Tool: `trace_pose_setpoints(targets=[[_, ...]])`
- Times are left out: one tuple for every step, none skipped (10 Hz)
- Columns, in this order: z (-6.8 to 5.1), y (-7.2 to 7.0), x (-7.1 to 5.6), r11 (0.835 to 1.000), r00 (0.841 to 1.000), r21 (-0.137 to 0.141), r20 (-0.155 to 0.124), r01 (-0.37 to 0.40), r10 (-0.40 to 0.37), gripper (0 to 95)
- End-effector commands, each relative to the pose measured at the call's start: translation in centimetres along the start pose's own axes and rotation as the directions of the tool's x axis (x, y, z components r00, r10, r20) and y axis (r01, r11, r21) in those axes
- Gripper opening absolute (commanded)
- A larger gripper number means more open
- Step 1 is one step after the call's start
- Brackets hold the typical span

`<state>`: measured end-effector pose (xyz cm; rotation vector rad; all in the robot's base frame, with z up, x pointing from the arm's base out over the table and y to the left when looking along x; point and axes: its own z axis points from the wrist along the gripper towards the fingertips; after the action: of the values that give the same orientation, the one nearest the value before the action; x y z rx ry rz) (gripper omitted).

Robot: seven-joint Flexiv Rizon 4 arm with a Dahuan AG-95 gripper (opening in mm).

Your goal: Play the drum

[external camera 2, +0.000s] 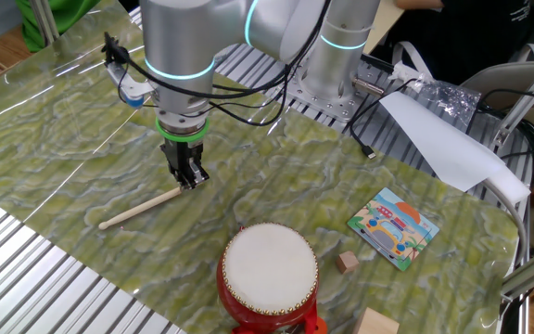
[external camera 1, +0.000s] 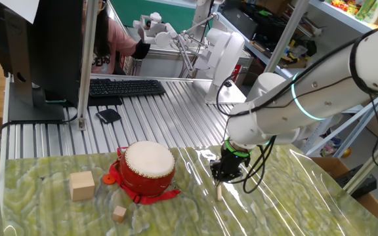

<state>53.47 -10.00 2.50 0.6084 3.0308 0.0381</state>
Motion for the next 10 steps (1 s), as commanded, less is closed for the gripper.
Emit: trace_pose_setpoints(targets=[[0.06,0.01,0.05,1.0,1.0,0.002,0.0,-0.001,0.001,19.0],[0.06,0.01,0.05,1.0,1.0,0.004,0.001,-0.004,0.004,19.0],[0.06,0.01,0.05,1.0,1.0,0.004,0.002,-0.005,0.005,19.0],[0.06,0.01,0.05,1.0,1.0,0.003,0.003,-0.005,0.005,19.0],[0.06,0.01,0.05,1.0,1.0,0.002,0.006,-0.003,0.003,19.0],[0.06,0.01,0.05,1.0,1.0,0.002,0.006,-0.004,0.004,19.0],[0.06,0.01,0.04,1.0,1.0,0.003,0.006,-0.014,0.013,19.0],[0.07,0.0,0.03,1.0,1.0,0.005,0.007,-0.018,0.018,38.0],[0.05,-0.01,0.03,1.0,1.0,0.007,0.01,-0.026,0.026,38.0],[0.07,-0.07,0.02,1.0,1.0,0.007,0.008,-0.029,0.029,38.0]])
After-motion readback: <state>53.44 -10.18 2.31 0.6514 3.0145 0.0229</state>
